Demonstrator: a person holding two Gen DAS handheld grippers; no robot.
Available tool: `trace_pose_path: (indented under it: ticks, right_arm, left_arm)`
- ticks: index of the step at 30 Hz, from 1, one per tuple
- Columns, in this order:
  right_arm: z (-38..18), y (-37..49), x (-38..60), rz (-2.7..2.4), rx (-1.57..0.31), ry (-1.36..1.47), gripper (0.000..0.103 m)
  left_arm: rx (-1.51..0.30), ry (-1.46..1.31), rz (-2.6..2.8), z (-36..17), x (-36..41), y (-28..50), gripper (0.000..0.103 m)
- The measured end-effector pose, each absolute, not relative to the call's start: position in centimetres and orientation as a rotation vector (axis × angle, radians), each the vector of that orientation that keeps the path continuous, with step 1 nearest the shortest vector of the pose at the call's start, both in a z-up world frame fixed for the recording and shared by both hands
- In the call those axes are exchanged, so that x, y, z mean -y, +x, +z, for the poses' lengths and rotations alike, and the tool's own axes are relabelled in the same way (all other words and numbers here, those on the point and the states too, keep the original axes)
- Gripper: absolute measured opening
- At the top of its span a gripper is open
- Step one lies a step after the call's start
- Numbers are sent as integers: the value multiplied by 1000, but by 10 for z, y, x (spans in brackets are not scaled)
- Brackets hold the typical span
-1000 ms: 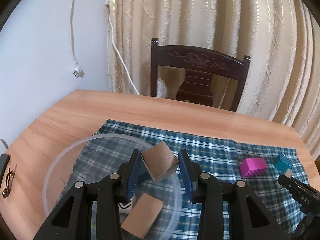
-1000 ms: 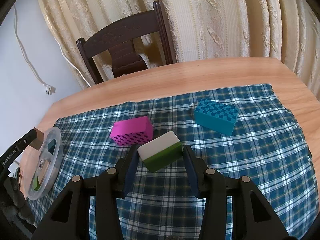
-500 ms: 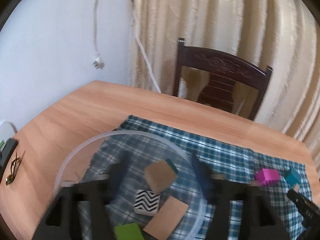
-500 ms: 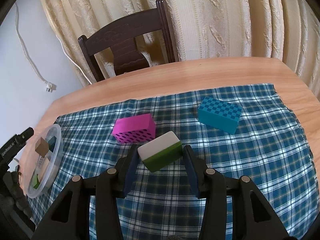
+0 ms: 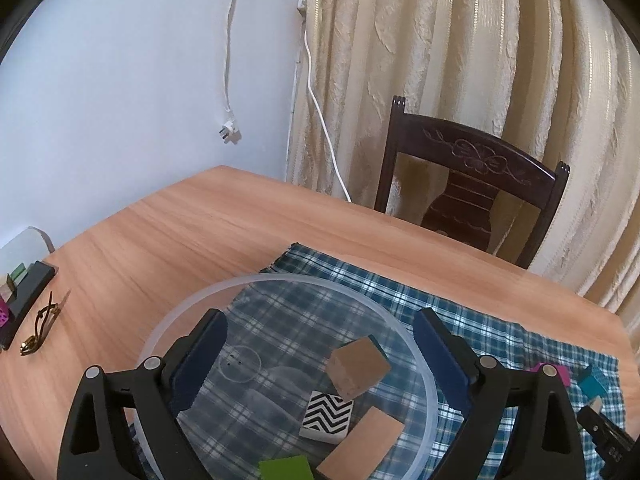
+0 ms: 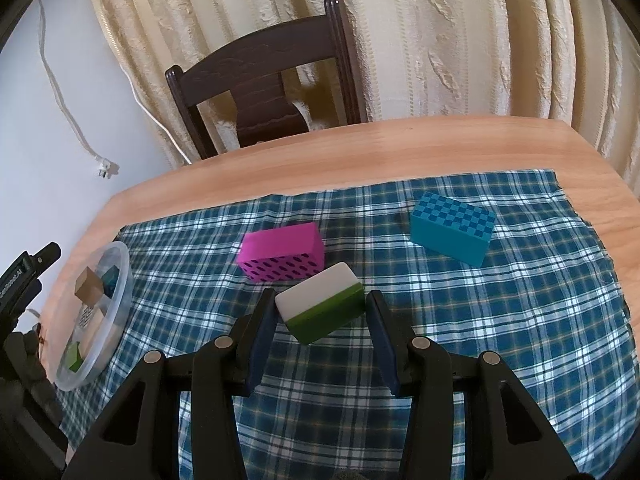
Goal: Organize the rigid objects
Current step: 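Carry the white glyph block into the bowl and open the right gripper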
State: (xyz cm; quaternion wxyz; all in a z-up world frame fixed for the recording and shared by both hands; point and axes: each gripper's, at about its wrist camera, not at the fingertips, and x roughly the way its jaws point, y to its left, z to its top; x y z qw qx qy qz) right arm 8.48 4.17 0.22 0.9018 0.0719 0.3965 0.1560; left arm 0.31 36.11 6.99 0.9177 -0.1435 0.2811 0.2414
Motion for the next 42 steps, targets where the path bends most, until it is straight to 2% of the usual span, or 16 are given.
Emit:
trace_pose_path:
  ticks: [16,29,42]
  right_arm:
    - [13,59,-81,483,-800,146,46]
    - [34,41,-146,642,-772,86,46]
    - [25,50,-224,701,-802,-49,46]
  left_arm:
    - [-542,-334,540,72,-394,-18,98]
    - [-526,-361,568,73,-417,-30,98]
    - [-505,-394,556,77,-423,-40,98]
